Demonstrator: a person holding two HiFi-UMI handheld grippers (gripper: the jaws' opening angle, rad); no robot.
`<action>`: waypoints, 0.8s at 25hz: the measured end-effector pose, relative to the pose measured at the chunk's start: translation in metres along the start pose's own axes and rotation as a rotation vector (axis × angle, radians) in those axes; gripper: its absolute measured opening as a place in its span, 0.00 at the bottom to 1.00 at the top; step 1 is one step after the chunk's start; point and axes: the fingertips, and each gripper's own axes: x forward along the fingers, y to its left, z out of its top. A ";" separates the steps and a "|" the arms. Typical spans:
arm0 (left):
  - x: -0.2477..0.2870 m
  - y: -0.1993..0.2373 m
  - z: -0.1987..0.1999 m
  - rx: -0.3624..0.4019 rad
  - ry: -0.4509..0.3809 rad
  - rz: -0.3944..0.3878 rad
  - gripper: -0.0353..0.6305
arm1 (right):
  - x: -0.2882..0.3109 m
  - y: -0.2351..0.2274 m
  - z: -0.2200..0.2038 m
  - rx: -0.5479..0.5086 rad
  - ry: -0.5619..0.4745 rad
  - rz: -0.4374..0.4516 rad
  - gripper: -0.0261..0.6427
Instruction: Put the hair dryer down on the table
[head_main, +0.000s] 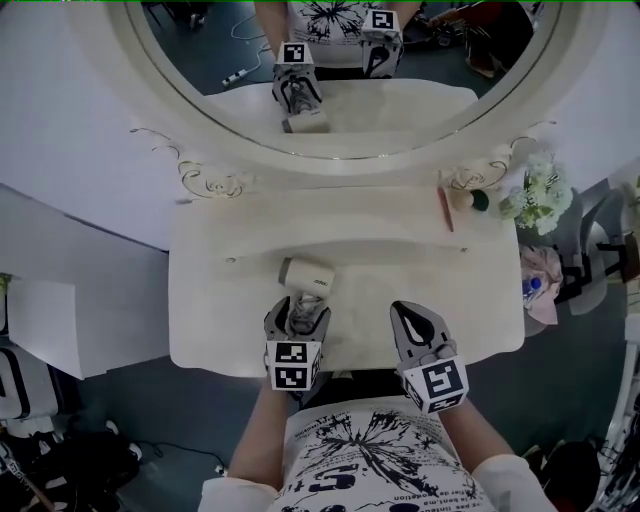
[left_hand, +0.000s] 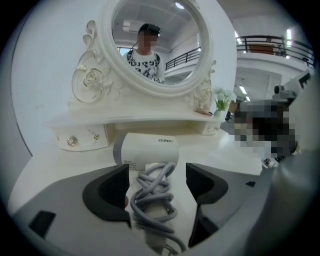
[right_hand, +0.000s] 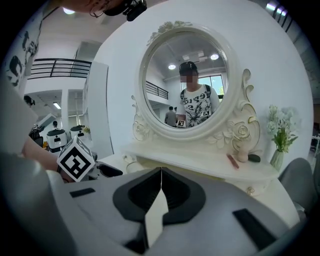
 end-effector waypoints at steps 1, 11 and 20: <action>-0.007 -0.001 0.004 -0.010 -0.017 -0.001 0.56 | -0.003 0.003 0.002 -0.005 -0.008 0.000 0.07; -0.094 -0.005 0.057 -0.041 -0.223 0.051 0.18 | -0.037 0.039 0.024 -0.040 -0.115 -0.002 0.07; -0.179 -0.031 0.081 0.023 -0.449 -0.007 0.09 | -0.089 0.075 0.044 -0.017 -0.283 0.039 0.07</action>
